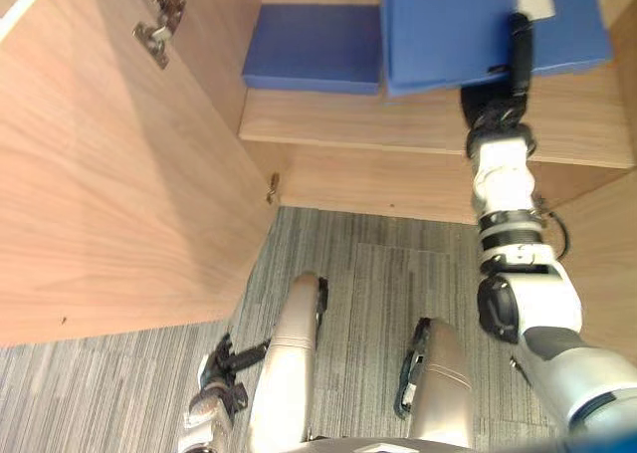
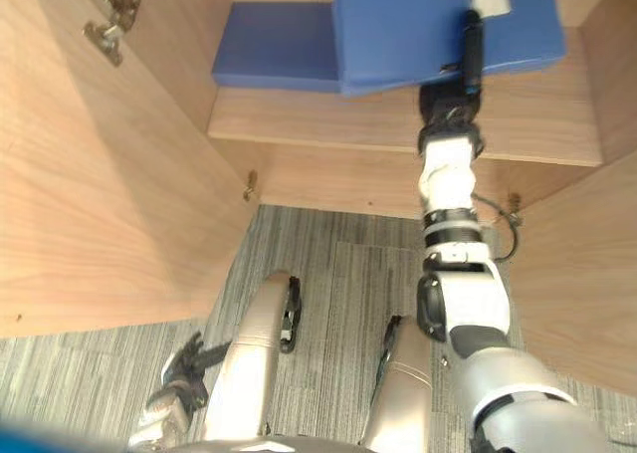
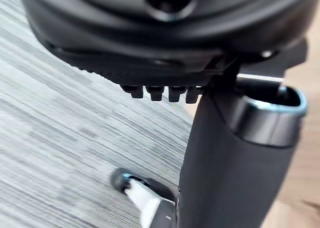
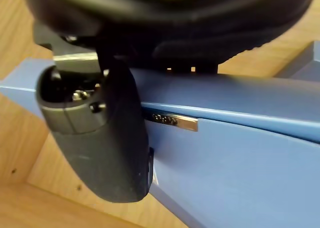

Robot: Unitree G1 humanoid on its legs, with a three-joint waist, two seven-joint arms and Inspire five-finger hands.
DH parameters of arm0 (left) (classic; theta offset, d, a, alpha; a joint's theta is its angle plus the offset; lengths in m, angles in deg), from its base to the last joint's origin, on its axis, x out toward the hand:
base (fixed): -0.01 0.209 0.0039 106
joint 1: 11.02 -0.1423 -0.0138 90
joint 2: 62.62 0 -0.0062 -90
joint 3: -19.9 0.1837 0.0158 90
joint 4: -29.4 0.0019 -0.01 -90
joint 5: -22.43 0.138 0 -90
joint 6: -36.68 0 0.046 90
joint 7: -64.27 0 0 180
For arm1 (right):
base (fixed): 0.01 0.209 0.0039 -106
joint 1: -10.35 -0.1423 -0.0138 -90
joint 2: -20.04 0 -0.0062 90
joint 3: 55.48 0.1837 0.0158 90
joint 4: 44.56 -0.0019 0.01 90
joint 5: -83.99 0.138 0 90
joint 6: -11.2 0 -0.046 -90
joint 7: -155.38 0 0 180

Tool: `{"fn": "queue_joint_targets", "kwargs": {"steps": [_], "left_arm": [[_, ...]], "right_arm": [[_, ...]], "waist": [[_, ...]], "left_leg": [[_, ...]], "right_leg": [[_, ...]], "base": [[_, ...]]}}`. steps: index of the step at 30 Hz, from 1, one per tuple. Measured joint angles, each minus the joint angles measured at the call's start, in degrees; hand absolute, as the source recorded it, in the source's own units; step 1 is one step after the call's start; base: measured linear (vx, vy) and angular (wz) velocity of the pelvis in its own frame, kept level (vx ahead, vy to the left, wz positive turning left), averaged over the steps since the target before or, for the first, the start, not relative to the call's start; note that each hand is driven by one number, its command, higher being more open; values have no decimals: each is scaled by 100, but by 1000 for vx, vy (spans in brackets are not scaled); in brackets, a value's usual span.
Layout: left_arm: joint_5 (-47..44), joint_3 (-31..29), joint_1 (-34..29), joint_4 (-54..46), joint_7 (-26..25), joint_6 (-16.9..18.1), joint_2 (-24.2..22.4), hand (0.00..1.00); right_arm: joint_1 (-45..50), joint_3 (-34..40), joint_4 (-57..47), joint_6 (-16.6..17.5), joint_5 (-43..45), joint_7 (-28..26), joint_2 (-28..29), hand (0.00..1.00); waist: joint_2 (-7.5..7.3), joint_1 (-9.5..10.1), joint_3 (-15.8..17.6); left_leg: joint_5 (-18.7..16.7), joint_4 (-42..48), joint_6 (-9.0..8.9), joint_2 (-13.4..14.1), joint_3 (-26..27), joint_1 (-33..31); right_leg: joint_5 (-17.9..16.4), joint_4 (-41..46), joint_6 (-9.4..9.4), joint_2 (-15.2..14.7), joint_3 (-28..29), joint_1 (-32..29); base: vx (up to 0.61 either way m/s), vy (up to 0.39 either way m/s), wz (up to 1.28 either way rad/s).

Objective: Walk over to the cabinet, pick up the folder, carry it to the office cabinet, place the folder inside the office cabinet, then close the office cabinet door

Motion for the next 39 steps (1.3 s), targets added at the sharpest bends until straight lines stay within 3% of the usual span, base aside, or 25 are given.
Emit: {"fn": "queue_joint_targets", "kwargs": {"steps": [3, 9, 16, 17, 26, 33, 39], "left_arm": [[0, 39, -199, -14, -28, -16, -17, 100], [-1, 64, -240, -180, -38, -21, -21, 100], [-11, 73, -342, -393, -77, 29, -20, 100], [-11, 85, -343, -397, -77, 29, -20, 100], [-324, 809, -637, -805, -71, 25, -6, 100], [-519, 1410, -1008, -1473, -25, 4, 172, 100], [-689, 1677, -1176, -1916, 51, -114, 323, 100]], "right_arm": [[-145, 311, 169, 78, 309, 309, -281, 0], [-348, 706, 585, 160, 630, 918, -667, 0], [-463, 900, 684, 131, 607, 1075, -1216, 0], [-463, 910, 691, 128, 605, 1076, -1262, 100], [-471, 1100, 645, 78, 523, 1106, -1735, 100], [-452, 764, 721, -664, -1158, 1189, -2013, 100], [-198, 368, 752, -918, -1394, 1036, -1964, 100]], "waist": [[32, 170, 22], [139, 292, 66], [247, 371, 80], [260, 371, 87], [370, 366, 104], [412, 285, 108], [422, 277, 103]], "left_leg": [[39, 117, -3, -154, -111, -297], [255, 190, -60, -413, -283, -820], [335, 358, -103, -482, -317, -1192], [347, 362, -104, -483, -320, -1221], [406, 416, -139, -484, -319, -1390], [409, 386, -142, -435, -295, -1323], [405, 87, -146, -360, -279, -856]], "right_leg": [[-143, 210, -36, -142, -131, -168], [-222, 495, -111, -334, -290, -561], [-309, 815, -153, -402, -280, -919], [-309, 829, -154, -402, -279, -946], [-322, 985, -180, -400, -240, -1164], [-321, 950, -181, -368, -223, -1132], [-269, 585, -152, -303, -277, -689]], "base": [[-44, -22, 34], [-48, -45, 25], [-40, -42, 7], [-40, -41, 2], [-26, -46, 0], [-9, -45, -3], [-4, -58, -4]]}}
